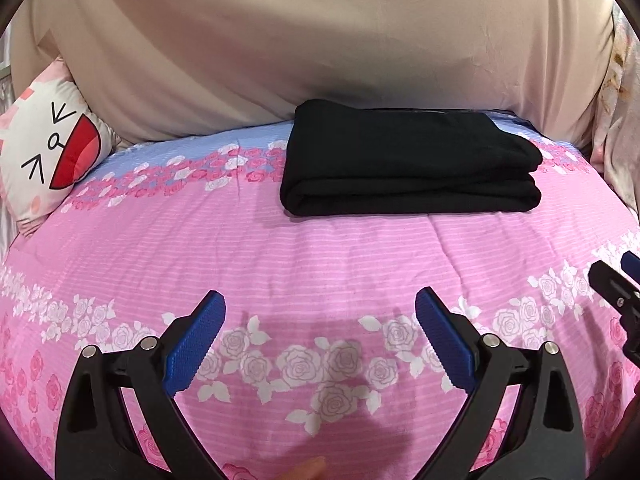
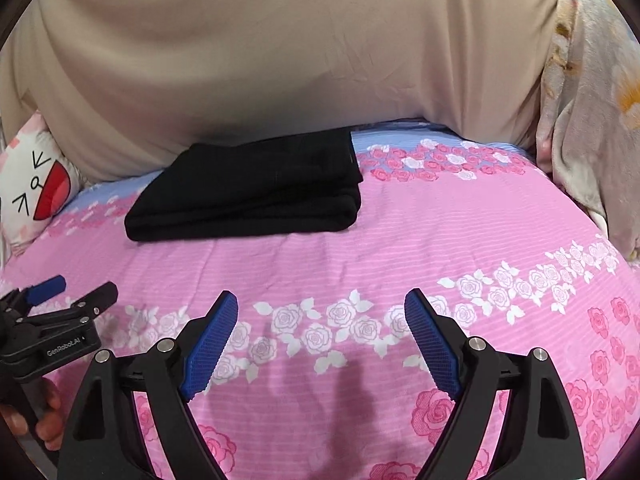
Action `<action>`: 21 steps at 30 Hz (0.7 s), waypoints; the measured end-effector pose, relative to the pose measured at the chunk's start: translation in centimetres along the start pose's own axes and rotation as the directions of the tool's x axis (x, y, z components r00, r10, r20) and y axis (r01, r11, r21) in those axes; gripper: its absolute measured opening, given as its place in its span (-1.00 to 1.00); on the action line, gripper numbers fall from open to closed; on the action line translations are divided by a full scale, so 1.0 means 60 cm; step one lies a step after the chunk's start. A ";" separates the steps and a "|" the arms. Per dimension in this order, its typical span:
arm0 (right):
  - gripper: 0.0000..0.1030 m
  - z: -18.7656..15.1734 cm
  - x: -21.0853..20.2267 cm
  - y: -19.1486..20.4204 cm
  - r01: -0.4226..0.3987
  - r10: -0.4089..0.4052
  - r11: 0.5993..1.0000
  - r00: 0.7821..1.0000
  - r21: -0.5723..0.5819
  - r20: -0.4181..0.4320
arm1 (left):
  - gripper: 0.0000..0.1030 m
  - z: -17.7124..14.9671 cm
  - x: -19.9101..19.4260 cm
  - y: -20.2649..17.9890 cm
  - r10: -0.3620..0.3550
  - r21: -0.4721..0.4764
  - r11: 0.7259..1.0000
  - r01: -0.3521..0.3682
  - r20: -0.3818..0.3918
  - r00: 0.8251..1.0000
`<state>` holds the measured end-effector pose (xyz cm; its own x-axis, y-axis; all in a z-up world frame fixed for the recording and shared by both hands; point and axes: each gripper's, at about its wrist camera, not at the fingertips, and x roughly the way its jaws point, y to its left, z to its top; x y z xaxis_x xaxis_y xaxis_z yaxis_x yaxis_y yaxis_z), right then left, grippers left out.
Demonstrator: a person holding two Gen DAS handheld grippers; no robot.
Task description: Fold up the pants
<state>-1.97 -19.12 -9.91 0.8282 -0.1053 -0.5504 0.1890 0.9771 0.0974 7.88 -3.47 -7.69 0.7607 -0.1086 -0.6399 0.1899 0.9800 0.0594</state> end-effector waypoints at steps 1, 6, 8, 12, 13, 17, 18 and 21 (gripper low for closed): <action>0.64 0.000 0.001 0.000 0.003 -0.003 1.000 1.000 -0.002 -0.002 | 0.82 0.000 0.000 -0.001 0.001 0.003 1.000 -0.001 0.000 1.000; 0.65 0.001 0.002 0.002 0.013 -0.013 1.000 1.000 -0.010 -0.001 | 0.82 0.000 0.002 0.001 0.002 -0.009 1.000 -0.002 -0.006 1.000; 0.65 0.000 0.001 0.005 0.016 -0.016 1.000 1.000 -0.014 0.005 | 0.82 0.000 0.004 0.002 -0.002 -0.015 1.000 0.002 -0.013 1.000; 0.65 0.000 0.005 0.018 0.017 -0.017 0.999 1.000 -0.032 -0.003 | 0.82 0.000 0.005 0.005 -0.005 -0.023 1.000 0.004 -0.017 1.000; 0.65 0.001 0.007 0.021 0.018 -0.018 0.999 1.000 -0.036 -0.007 | 0.82 0.000 0.006 0.005 -0.002 -0.025 1.000 0.002 -0.018 1.000; 0.65 0.000 0.009 0.023 0.012 -0.013 0.999 1.000 -0.031 -0.014 | 0.82 0.000 0.006 0.005 -0.004 -0.031 1.000 0.003 -0.019 1.000; 0.65 0.000 0.009 0.023 0.013 -0.014 0.999 1.000 -0.029 -0.017 | 0.82 0.000 0.006 0.004 -0.002 -0.031 1.000 0.001 -0.020 1.000; 0.66 -0.001 0.008 0.023 0.013 -0.014 1.000 1.000 -0.024 -0.017 | 0.82 0.000 0.006 0.003 -0.004 -0.030 1.000 0.003 -0.025 1.000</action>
<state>-1.35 -17.81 -10.08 0.8167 -0.1155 -0.5654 0.1871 0.9798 0.0700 8.23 -3.32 -7.90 0.7442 -0.1082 -0.6592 0.1735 0.9842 0.0343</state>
